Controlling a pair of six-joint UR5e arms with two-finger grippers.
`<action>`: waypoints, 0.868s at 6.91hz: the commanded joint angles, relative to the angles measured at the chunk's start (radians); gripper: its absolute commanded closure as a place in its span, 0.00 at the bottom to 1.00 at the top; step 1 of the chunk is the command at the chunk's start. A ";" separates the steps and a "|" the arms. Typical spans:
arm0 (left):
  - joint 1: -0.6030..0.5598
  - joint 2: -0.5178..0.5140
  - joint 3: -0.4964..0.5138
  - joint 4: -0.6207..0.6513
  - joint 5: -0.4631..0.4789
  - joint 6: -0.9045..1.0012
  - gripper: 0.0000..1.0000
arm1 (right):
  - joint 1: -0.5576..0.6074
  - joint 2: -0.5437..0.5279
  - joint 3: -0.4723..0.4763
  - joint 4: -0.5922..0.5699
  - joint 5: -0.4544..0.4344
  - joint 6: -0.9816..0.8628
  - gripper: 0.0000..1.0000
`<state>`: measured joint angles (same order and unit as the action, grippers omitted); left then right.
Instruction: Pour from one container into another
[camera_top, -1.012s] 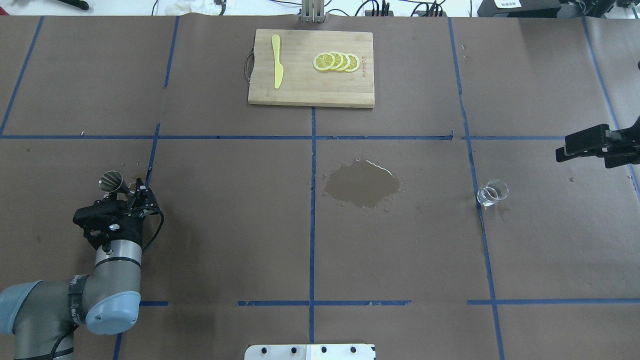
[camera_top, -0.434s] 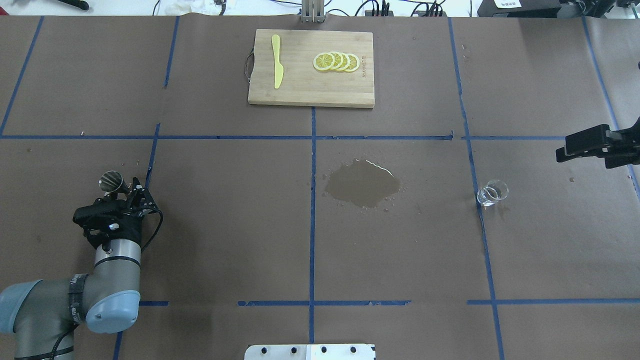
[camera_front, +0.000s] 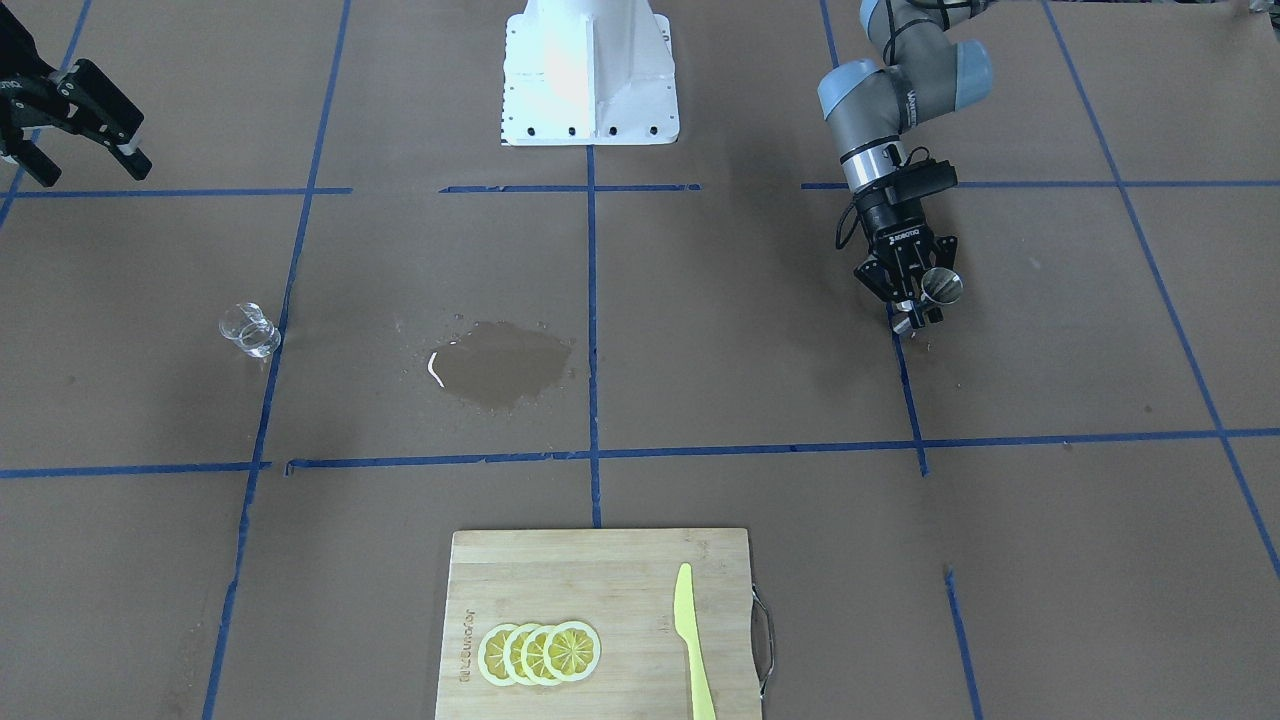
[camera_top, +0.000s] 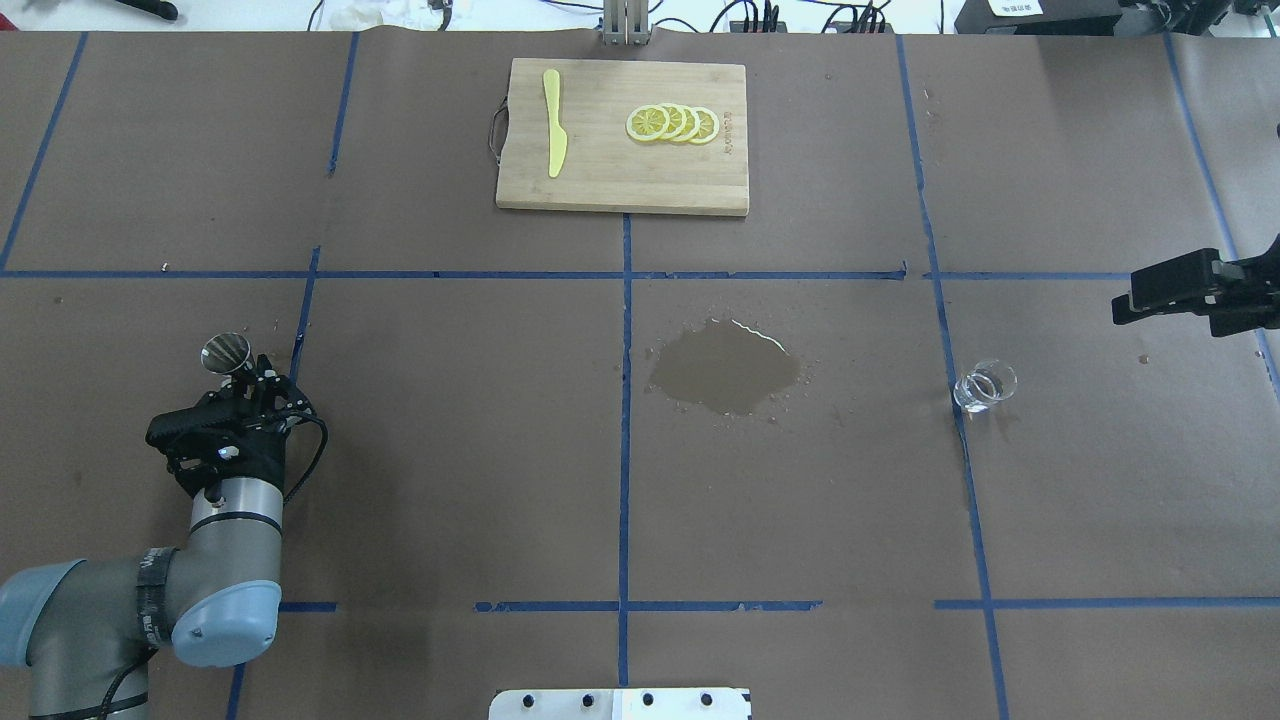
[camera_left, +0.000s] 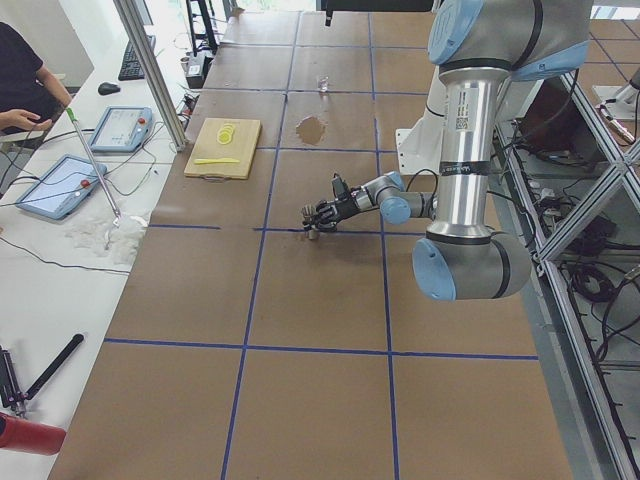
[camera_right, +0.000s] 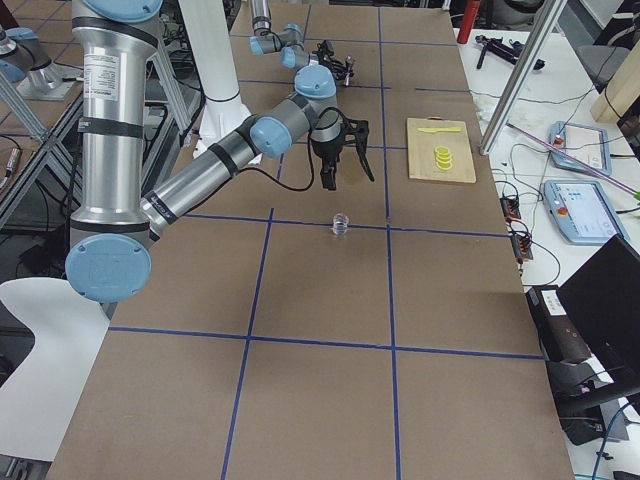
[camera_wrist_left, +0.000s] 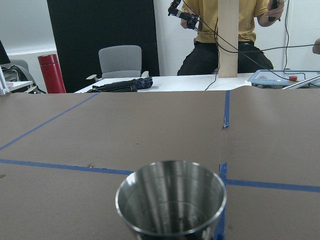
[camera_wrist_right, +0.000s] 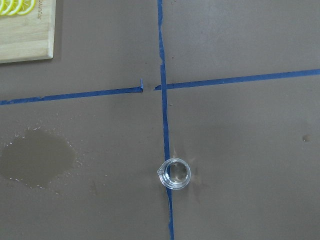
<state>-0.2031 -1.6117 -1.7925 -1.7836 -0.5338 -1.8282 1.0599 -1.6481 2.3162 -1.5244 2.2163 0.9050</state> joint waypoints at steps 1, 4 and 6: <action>-0.010 -0.001 -0.080 -0.005 0.000 0.003 1.00 | 0.000 0.001 0.003 0.001 -0.026 0.000 0.00; -0.036 -0.043 -0.148 -0.007 0.000 0.079 1.00 | -0.067 -0.110 0.028 0.179 -0.140 0.032 0.00; -0.048 -0.062 -0.157 -0.052 -0.005 0.160 1.00 | -0.202 -0.222 0.026 0.369 -0.315 0.106 0.00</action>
<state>-0.2437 -1.6633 -1.9417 -1.8032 -0.5355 -1.7220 0.9275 -1.8180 2.3419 -1.2444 1.9918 0.9741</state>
